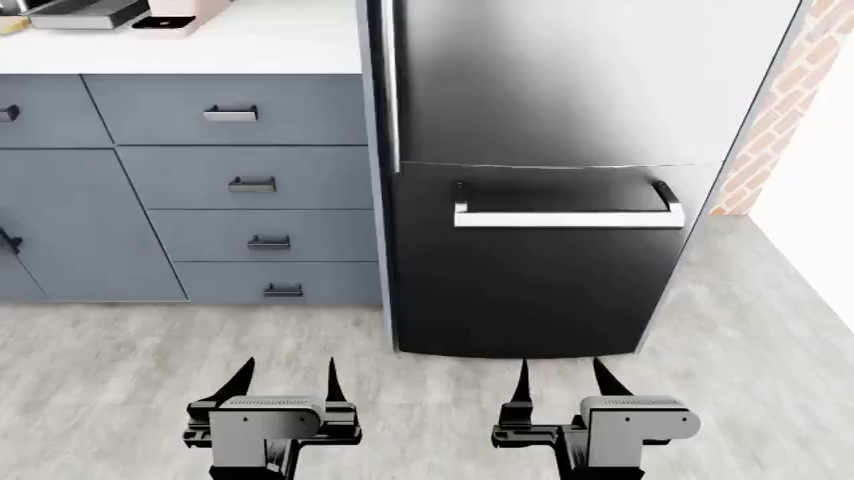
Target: Open the fridge door
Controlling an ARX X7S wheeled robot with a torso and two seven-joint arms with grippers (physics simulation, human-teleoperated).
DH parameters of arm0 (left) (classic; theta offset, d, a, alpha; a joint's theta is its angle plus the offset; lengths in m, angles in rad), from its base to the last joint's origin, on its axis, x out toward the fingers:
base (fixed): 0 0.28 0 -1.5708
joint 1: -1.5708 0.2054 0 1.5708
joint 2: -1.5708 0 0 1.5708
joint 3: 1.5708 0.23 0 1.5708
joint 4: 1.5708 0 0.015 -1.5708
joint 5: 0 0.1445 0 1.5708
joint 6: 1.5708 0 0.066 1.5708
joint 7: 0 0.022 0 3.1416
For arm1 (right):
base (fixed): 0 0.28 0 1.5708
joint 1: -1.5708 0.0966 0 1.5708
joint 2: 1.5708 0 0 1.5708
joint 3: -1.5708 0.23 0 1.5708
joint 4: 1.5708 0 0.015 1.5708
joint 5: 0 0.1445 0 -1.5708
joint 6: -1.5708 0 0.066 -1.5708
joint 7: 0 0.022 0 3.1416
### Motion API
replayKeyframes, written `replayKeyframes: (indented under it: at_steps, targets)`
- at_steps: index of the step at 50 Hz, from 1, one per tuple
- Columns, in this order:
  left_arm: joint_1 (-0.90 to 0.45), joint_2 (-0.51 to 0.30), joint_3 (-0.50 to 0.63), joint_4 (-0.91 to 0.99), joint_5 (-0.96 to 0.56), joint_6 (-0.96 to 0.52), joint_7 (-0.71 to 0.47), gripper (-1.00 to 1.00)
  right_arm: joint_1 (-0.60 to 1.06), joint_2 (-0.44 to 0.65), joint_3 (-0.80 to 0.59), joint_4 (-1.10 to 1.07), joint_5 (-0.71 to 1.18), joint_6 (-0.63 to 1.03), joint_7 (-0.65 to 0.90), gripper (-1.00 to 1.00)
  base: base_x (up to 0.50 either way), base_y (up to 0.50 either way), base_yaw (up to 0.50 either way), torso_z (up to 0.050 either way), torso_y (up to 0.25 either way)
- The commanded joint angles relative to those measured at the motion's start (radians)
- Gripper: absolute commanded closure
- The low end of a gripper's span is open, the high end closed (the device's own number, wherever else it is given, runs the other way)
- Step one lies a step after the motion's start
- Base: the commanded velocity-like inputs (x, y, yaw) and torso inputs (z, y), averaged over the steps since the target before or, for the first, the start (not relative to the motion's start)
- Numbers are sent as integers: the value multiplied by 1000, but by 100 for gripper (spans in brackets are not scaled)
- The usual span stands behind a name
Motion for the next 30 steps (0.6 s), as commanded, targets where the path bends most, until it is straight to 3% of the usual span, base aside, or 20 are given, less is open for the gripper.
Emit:
replayKeyframes:
  at_steps: [1,4,14,30]
  targets:
    - [0,-16,17,-2,-17,0,-18,-100,1,16,-21,-5,11,8,22,-100,0,0,0,0,0]
    - [-4,-26,29,-10,-30,-1,-38,-100,-6,30,-46,-7,9,-18,31,-100,0,0,0,0,0]
    - [-1,-43,66,-4,-36,-7,-76,-100,-41,64,-85,-39,39,-94,16,-100,0,500,0,0,0]
    - [9,-67,108,13,-53,-13,-109,-100,-40,84,-108,-53,64,-79,39,-100,58,500,0,0,0]
